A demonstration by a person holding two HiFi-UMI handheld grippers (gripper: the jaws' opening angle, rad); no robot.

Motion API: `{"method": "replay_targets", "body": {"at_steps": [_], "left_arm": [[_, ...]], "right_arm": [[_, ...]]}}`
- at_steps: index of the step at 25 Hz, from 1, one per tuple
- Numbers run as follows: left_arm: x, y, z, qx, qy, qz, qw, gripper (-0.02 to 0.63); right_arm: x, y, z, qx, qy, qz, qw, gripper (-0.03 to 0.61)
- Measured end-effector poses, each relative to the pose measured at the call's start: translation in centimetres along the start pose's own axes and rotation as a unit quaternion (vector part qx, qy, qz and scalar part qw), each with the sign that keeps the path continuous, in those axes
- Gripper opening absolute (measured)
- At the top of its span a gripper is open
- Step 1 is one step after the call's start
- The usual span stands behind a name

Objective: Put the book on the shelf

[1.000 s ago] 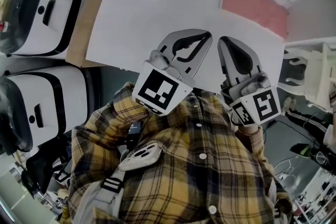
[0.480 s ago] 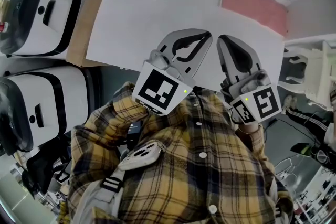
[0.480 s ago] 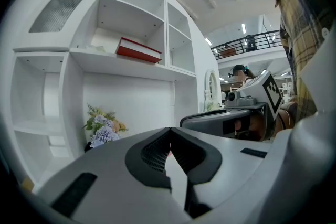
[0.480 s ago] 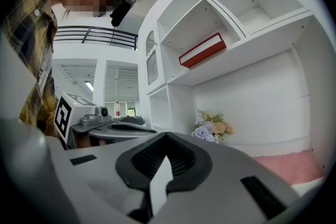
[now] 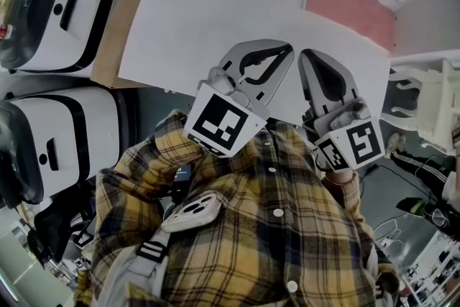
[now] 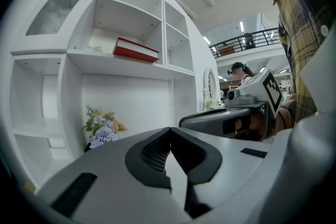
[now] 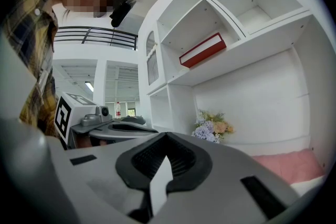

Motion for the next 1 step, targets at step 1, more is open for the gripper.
{"method": "replay_targets", "body": {"at_steps": [1], "left_arm": [[0.02, 0.01, -0.02, 0.000, 0.000, 0.001, 1.0000, 0.020]], "right_arm": [[0.00, -0.02, 0.00, 0.000, 0.000, 0.000, 1.000, 0.015]]}}
Point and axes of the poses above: the fingertips, and each gripper's own axes: z forward along the fingers, y to its right, x out of its top, the point moved 10 cm from there along -z, backward along the fingers, and after that the axes turned 4 degrees about z, right-handed, at the moved point
